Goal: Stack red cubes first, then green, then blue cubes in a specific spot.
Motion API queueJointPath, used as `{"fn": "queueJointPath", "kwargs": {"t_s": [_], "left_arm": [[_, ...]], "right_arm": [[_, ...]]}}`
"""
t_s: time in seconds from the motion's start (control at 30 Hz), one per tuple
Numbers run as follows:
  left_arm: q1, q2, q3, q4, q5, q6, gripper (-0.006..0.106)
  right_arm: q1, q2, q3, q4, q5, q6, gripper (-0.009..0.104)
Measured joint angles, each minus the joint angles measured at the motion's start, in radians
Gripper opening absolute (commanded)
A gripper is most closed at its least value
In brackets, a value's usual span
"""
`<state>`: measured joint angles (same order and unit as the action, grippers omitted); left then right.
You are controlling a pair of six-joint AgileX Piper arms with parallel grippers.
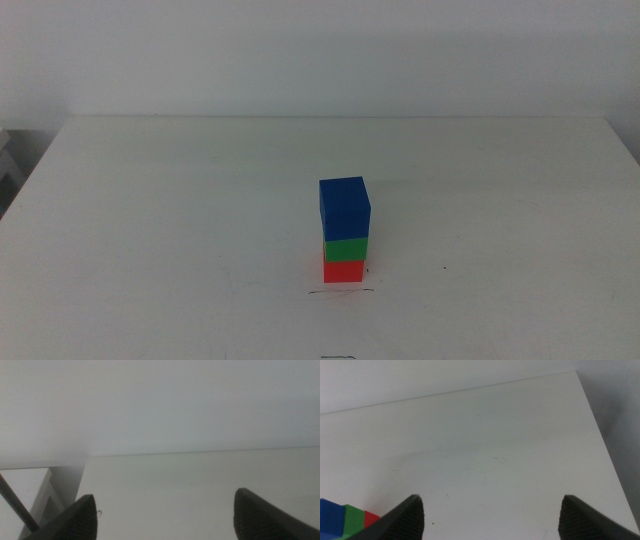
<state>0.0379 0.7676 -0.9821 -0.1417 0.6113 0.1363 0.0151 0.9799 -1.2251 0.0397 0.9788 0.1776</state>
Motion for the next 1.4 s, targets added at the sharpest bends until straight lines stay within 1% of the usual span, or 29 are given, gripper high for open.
{"fn": "queueJointPath", "kwargs": {"t_s": [0.13, 0.2, 0.33, 0.37, 0.47, 0.57, 0.73, 0.77, 0.93, 1.07, 1.27, 1.4], "left_arm": [[0.000, -0.001, 0.006, 0.000, -0.002, 0.000, 0.093], [0.000, -0.019, 0.031, 0.000, -0.008, 0.000, 0.093], [0.000, -0.104, 0.143, 0.001, -0.026, 0.000, 0.093], [0.000, -0.170, 0.222, 0.001, -0.058, 0.000, 0.093], [0.000, -0.303, 0.366, 0.001, -0.098, 0.000, 0.093], [0.000, -0.414, 0.485, 0.001, -0.107, 0.000, 0.093], [0.000, -0.577, 0.642, 0.001, -0.120, 0.000, 0.093], [0.000, -0.625, 0.684, 0.001, -0.133, 0.000, 0.093], [0.000, -0.732, 0.809, 0.001, -0.171, 0.000, 0.093], [0.000, -0.764, 0.888, 0.001, -0.178, 0.000, 0.093], [0.000, -0.779, 0.989, 0.001, -0.191, 0.000, 0.093], [0.000, -0.779, 1.010, 0.001, -0.233, 0.000, 0.093]], "right_arm": [[0.000, -0.012, 0.055, -0.011, -0.022, 0.000, 0.086], [-0.001, -0.043, 0.130, -0.019, -0.077, 0.000, 0.086], [-0.001, -0.149, 0.332, -0.025, -0.230, 0.000, 0.086], [-0.001, -0.225, 0.451, -0.040, -0.329, 0.000, 0.086], [-0.001, -0.341, 0.613, -0.064, -0.453, 0.000, 0.086], [-0.001, -0.470, 0.742, -0.072, -0.522, 0.000, 0.086], [-0.001, -0.650, 0.895, -0.080, -0.555, 0.000, 0.086], [-0.001, -0.702, 0.940, -0.097, -0.558, 0.000, 0.086], [-0.001, -0.785, 1.052, -0.150, -0.562, 0.000, 0.086], [-0.001, -0.836, 1.128, -0.161, -0.575, 0.000, 0.086], [-0.001, -0.918, 1.221, -0.170, -0.712, 0.000, 0.086], [-0.001, -0.941, 1.250, -0.170, -0.740, 0.000, 0.086]]}}
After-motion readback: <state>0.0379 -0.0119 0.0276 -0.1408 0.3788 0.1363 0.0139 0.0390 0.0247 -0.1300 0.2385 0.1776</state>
